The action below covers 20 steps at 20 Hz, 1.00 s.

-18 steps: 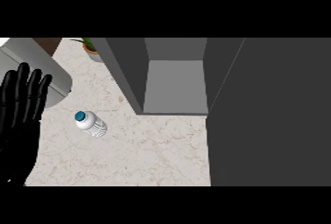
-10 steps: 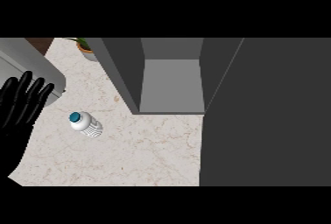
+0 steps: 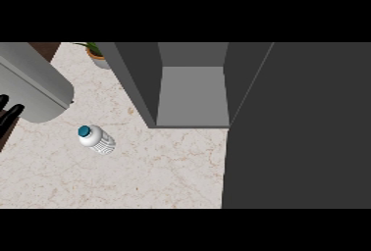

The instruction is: Pick up the bottled water, place it into the cabinet and close the cabinet

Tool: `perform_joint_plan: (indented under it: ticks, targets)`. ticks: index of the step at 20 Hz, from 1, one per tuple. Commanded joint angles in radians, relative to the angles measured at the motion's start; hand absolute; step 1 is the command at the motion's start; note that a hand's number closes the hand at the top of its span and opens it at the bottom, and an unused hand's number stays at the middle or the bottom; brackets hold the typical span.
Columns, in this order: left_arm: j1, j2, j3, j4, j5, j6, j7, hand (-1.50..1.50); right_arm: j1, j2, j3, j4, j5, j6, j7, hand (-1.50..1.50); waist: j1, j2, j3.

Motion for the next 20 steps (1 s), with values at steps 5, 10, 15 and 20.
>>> perform_joint_plan:
  ticks: [5,10,15,20]
  targets:
    - [0.12,0.062,0.139,-0.162,0.236,0.034,0.166,-1.5,-0.027,0.037,0.111,-0.159,0.069,-0.083,0.184,-1.5,0.01,0.0,0.0]
    - [0.138,0.034,0.186,-0.164,0.215,0.025,0.186,-1.5,0.041,0.032,0.146,-0.217,0.103,-0.079,0.184,-1.5,-0.002,0.0,0.0]
    - [0.057,0.007,0.139,-0.108,0.136,0.026,0.19,-1.5,-0.025,0.038,0.164,-0.212,0.109,-0.106,0.228,-1.5,-0.008,0.003,0.0]
    - [0.114,-0.002,0.181,-0.164,0.163,0.031,0.231,-1.5,-0.063,0.044,0.209,-0.251,0.161,-0.17,0.325,-1.5,-0.001,0.001,0.0]
